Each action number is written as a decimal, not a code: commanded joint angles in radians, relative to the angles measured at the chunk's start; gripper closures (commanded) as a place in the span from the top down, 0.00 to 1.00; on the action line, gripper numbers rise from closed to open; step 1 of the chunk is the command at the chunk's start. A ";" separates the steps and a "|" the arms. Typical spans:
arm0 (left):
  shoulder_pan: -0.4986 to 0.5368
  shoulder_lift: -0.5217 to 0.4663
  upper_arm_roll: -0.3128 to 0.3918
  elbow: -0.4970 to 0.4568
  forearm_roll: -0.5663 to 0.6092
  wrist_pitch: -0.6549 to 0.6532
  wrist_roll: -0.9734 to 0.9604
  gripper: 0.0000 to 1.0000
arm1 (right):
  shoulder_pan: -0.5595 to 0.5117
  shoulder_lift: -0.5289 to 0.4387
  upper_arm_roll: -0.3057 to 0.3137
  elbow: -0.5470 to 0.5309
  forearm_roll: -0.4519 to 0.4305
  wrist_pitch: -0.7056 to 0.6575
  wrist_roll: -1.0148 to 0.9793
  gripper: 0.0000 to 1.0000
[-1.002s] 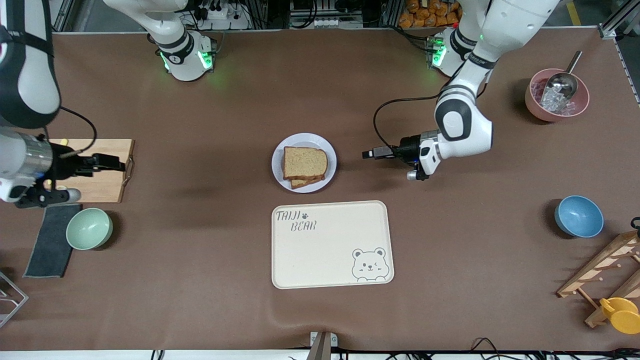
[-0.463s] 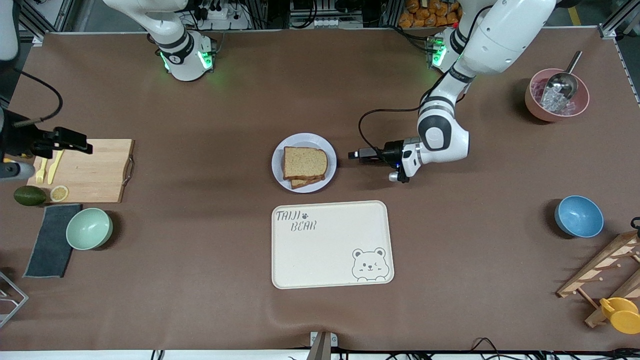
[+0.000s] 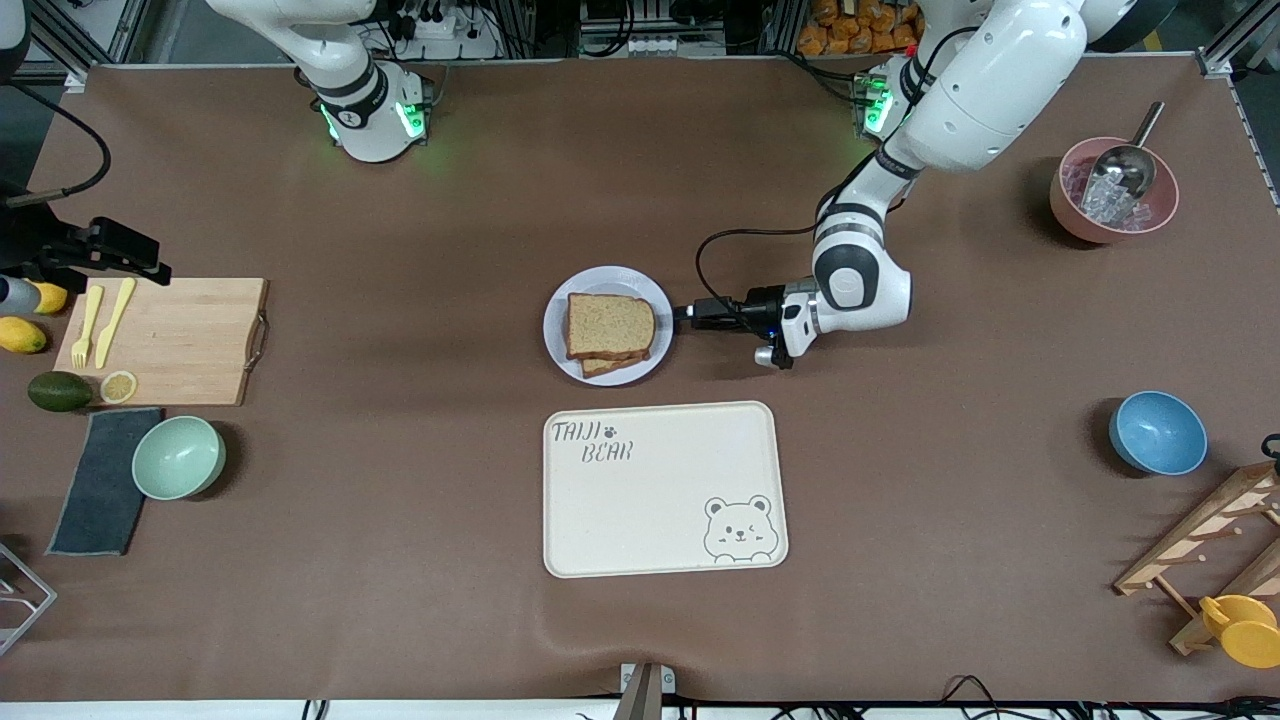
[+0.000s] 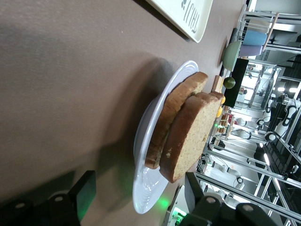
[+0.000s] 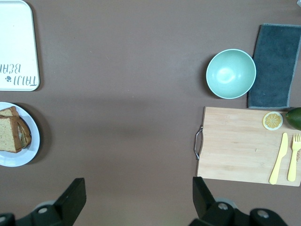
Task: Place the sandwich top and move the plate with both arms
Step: 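Reach the left gripper to the plate rim and grip it, then slide the plate with the left gripper onto the white bear tray, then open the left gripper and release the plate rim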
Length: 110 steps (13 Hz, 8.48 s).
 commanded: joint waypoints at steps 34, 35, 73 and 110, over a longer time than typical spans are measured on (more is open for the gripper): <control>0.029 0.129 -0.059 0.098 -0.221 -0.080 0.446 0.00 | 0.067 0.001 -0.077 0.075 -0.079 -0.007 0.015 1.00; 0.029 0.128 -0.064 0.097 -0.252 -0.080 0.447 0.00 | 0.064 0.002 -0.077 0.074 -0.081 -0.006 0.015 1.00; 0.331 0.204 -0.005 0.468 0.268 -0.181 -0.073 0.00 | 0.057 0.004 -0.076 0.060 -0.073 -0.013 0.018 1.00; 0.287 0.203 0.038 0.560 0.329 -0.166 -0.241 1.00 | 0.057 0.013 -0.076 0.068 -0.076 -0.003 0.018 1.00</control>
